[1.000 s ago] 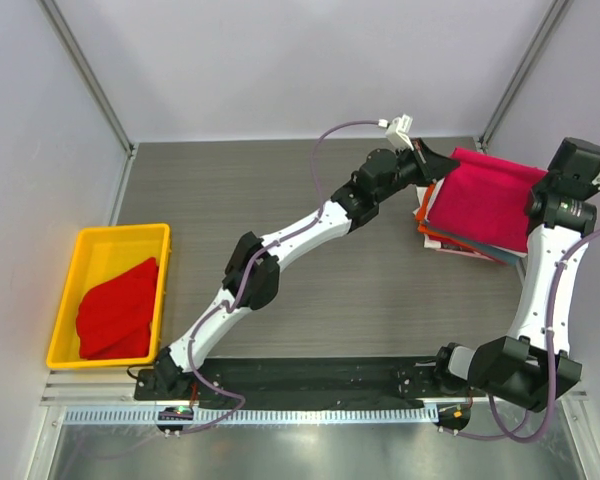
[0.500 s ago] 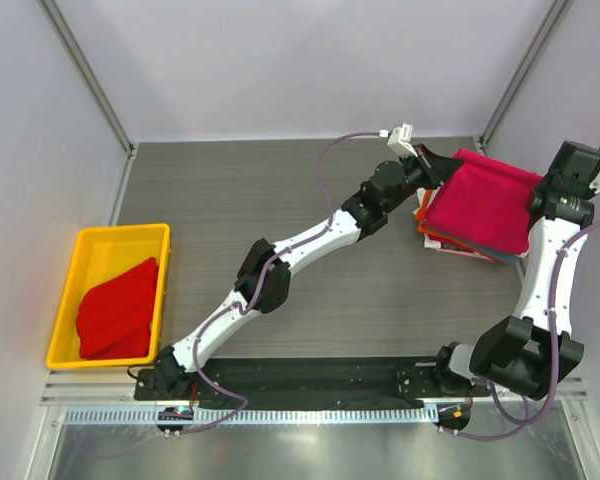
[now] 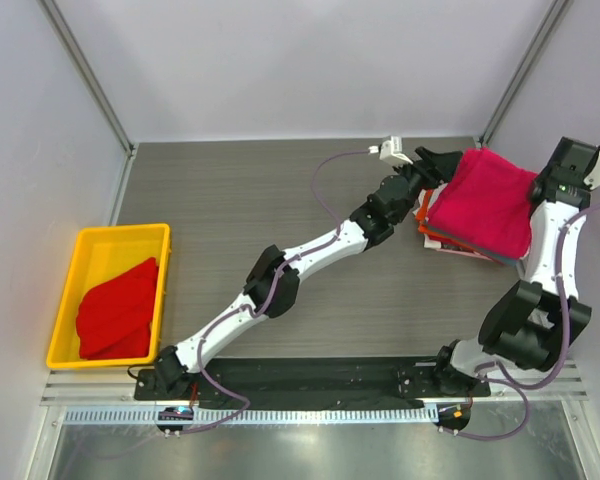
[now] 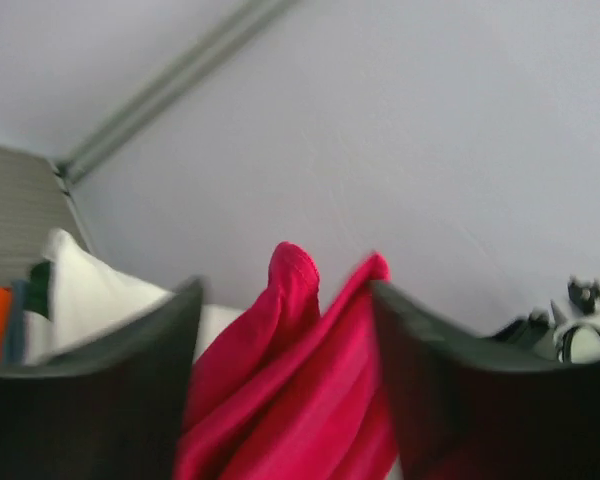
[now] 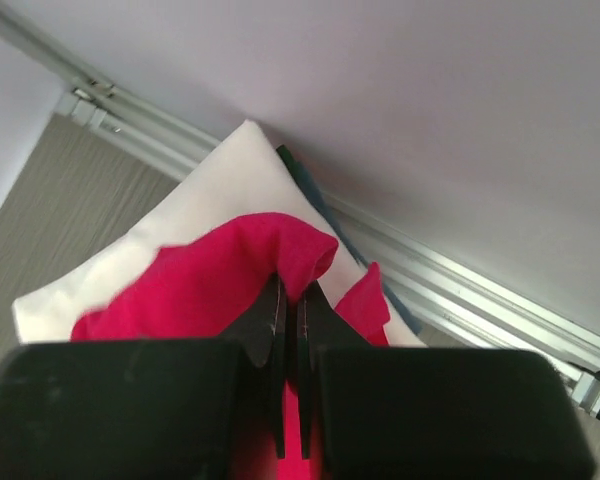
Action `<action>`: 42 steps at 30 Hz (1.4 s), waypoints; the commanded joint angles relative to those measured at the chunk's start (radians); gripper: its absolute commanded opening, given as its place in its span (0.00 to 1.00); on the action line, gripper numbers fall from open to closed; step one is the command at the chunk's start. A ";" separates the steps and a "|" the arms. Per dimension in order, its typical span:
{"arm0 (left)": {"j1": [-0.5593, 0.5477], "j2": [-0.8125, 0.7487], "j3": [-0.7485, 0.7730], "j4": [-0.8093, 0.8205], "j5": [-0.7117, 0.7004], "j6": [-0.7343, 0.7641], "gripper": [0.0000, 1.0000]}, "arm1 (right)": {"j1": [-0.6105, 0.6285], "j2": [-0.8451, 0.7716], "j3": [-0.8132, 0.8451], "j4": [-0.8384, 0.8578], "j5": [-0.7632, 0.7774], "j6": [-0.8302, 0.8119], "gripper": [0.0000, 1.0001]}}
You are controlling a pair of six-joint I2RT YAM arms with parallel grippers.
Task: Fold and stack the t-shirts
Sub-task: Neatly place the folded tshirt to the corner
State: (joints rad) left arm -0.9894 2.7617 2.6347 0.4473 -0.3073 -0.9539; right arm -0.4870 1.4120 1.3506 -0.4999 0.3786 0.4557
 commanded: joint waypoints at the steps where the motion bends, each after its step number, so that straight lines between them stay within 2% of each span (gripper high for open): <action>1: 0.035 -0.007 0.059 0.130 -0.275 0.040 0.77 | -0.033 0.082 0.079 0.098 0.089 0.011 0.04; 2: 0.046 -0.005 0.056 0.126 -0.294 0.047 0.96 | -0.033 0.149 0.097 0.098 0.097 0.027 0.07; 3: 0.057 -0.004 0.056 0.122 -0.291 0.041 1.00 | -0.033 0.181 0.126 0.109 0.098 0.034 0.18; 4: 0.070 -0.004 0.044 0.116 -0.283 0.023 1.00 | -0.033 0.212 0.142 0.119 0.100 0.037 0.43; 6: 0.112 -0.019 0.006 0.116 -0.232 -0.021 1.00 | -0.033 0.315 0.200 0.145 0.051 0.061 0.84; 8: 0.141 -0.078 -0.120 0.178 -0.196 -0.040 1.00 | -0.032 0.408 0.257 0.130 -0.007 0.061 0.89; 11: 0.149 -0.164 -0.255 0.224 -0.153 0.001 1.00 | -0.018 0.429 0.308 0.095 -0.023 0.061 0.90; 16: 0.150 -0.313 -0.450 0.228 -0.110 0.139 1.00 | -0.015 0.279 0.222 0.146 0.019 -0.008 0.90; 18: 0.152 -0.393 -0.542 0.211 -0.115 0.173 1.00 | -0.015 0.219 0.205 0.139 -0.004 -0.034 0.87; 21: 0.159 -0.488 -0.631 0.145 -0.119 0.237 1.00 | -0.006 0.185 0.200 0.129 -0.121 -0.052 0.81; 24: 0.178 -0.549 -0.730 0.102 -0.105 0.279 1.00 | 0.043 0.212 0.261 0.057 -0.237 -0.083 0.77; 28: 0.219 -0.652 -0.855 0.042 -0.092 0.288 1.00 | 0.135 0.342 0.369 -0.092 -0.288 -0.132 0.69; 35: 0.311 -0.735 -0.990 -0.033 0.036 0.215 1.00 | 0.307 0.479 0.516 -0.219 -0.118 -0.141 0.63; 37: 0.331 -0.752 -1.015 -0.038 0.057 0.219 1.00 | 0.329 0.510 0.553 -0.267 -0.039 -0.143 0.61; 42: 0.366 -0.789 -1.090 -0.025 0.082 0.221 1.00 | 0.358 0.597 0.650 -0.322 0.043 -0.152 0.56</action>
State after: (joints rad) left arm -0.6258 2.0670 1.5589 0.4042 -0.2676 -0.7326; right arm -0.1230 2.0098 1.9099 -0.7765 0.3092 0.3248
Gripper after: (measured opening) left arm 0.996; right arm 0.568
